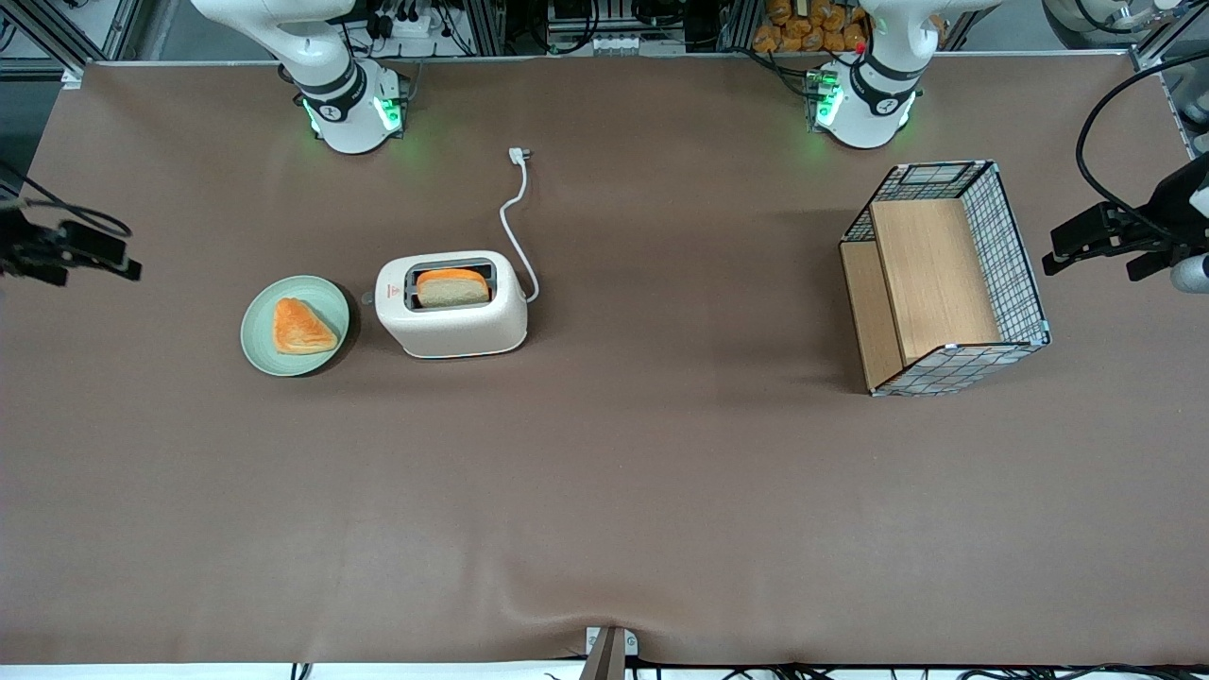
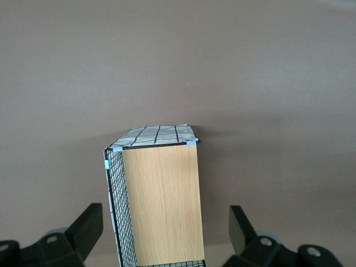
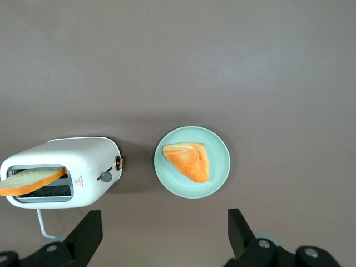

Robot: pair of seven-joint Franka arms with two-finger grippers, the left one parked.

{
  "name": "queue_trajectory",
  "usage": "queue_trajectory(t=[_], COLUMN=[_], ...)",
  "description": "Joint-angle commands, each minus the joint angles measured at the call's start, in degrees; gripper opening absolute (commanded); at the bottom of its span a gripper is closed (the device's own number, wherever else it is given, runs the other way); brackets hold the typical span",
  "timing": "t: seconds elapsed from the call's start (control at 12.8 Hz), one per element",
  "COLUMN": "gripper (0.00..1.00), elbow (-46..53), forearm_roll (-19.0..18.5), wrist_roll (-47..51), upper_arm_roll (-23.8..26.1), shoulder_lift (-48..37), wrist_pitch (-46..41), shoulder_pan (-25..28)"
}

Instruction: Press toaster button with right arm

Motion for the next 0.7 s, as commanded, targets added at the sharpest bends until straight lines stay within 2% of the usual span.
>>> queue_trajectory(t=[0.0,0.23,0.63], gripper=[1.0,1.0,1.0], elbow=[-0.7,-0.7,0.3], forearm_roll=[-2.1,-3.4,-5.0], wrist_roll=[3.3,5.7,6.8], upper_arm_roll=[5.7,7.4,8.4], shoulder_lift=[-2.0,-4.5,-4.7], wrist_pitch=[-0.4,-3.8,-4.1], shoulder_pan=[-4.9,-5.7,-6.3])
